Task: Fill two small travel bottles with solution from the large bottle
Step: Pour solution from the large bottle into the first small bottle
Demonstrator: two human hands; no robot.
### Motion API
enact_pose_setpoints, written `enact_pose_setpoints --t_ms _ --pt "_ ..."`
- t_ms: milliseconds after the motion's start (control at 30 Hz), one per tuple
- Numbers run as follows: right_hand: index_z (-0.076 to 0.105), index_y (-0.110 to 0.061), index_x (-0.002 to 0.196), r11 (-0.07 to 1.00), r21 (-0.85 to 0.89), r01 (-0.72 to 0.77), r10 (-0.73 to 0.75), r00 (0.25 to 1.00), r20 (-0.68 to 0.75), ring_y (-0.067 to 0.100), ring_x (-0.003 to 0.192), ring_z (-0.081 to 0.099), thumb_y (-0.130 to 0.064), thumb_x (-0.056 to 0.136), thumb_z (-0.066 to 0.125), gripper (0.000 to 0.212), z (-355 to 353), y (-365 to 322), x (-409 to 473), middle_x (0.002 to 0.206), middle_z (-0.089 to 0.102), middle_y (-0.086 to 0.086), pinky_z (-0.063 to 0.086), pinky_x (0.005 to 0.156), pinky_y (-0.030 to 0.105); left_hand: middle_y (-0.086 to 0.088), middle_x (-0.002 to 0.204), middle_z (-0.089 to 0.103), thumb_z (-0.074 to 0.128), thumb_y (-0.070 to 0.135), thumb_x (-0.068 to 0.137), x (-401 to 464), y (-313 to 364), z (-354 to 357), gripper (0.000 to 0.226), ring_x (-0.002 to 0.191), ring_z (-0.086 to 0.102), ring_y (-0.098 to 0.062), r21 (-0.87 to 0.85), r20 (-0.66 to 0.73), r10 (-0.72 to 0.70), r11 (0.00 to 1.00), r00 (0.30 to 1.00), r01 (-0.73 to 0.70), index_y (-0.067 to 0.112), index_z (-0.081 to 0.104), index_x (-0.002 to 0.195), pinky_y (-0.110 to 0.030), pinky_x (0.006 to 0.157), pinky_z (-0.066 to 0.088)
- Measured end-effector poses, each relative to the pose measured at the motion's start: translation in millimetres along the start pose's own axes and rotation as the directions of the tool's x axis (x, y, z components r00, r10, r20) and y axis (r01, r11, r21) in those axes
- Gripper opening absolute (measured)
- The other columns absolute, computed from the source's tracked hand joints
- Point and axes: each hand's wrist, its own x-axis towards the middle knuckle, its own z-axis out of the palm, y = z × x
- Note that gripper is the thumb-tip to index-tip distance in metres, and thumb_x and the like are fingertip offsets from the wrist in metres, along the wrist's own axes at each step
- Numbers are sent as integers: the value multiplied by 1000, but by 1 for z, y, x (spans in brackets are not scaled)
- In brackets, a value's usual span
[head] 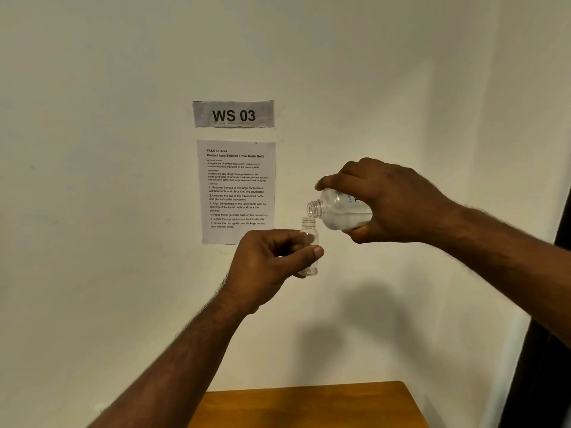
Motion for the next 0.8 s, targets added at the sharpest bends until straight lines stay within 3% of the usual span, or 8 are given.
enact_pose_setpoints --t_ms 200,467,600,800 --pt "49 -38 136 1000 -3 5 -5 1000 -7 20 99 57 -42 69 73 72 -1 2 0 115 60 -10 54 67 36 -15 93 80 85 12 79 2 0 0 24 79 77 -36 0 3 5 1000 1000 -5 3 81 101 -46 71 66" --pt "48 -39 137 1000 -23 15 -15 1000 -2 20 98 56 -43 68 71 72 3 5 3 115 59 -11 52 66 34 -30 91 74 85 8 80 5 -1 0 16 82 74 -46 -21 10 9 1000 1000 -9 -1 80 93 -48 71 66" --pt "48 -38 137 1000 -15 13 -13 1000 -3 21 98 57 -41 68 73 73 5 5 4 116 59 -11 53 66 37 -21 90 78 85 9 79 6 -3 -1 22 81 76 -41 -26 12 -4 1000 1000 4 2 81 100 -43 70 65" --pt "50 -36 136 1000 -11 29 -29 999 -14 21 95 57 -41 68 70 71 7 6 6 113 60 -9 53 65 36 -22 89 78 84 8 80 8 -4 -2 24 78 77 -38 -25 15 4 1000 1000 -3 0 79 101 -41 68 65"
